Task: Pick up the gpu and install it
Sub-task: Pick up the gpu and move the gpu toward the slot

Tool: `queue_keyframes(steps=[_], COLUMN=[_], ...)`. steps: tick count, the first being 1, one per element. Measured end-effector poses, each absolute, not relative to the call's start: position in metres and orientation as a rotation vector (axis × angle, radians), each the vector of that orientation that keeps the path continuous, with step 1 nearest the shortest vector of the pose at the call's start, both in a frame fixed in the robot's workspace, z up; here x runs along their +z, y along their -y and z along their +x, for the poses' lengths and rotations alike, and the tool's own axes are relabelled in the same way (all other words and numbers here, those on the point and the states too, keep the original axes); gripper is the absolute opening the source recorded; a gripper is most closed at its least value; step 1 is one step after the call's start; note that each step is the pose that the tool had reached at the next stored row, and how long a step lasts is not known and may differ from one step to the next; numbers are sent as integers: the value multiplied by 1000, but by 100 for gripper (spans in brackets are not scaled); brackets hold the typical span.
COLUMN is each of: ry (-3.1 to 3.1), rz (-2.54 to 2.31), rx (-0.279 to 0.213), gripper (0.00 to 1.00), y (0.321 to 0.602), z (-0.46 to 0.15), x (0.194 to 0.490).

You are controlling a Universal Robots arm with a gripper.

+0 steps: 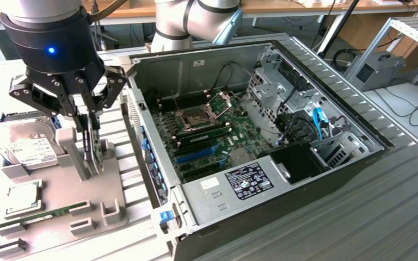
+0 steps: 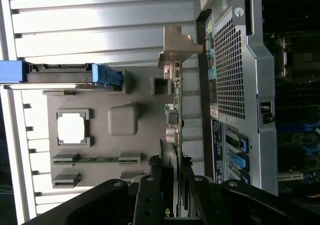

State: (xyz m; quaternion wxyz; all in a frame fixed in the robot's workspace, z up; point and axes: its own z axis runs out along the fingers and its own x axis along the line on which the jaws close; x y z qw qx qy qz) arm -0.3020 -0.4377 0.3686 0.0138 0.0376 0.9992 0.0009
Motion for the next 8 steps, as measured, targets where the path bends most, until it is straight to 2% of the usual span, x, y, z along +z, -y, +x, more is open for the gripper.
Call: queue_keyframes(steps=[8], ry=[-3112], rz=[117], rx=[3], gripper=[26], y=[438], z=[-302], x=[372])
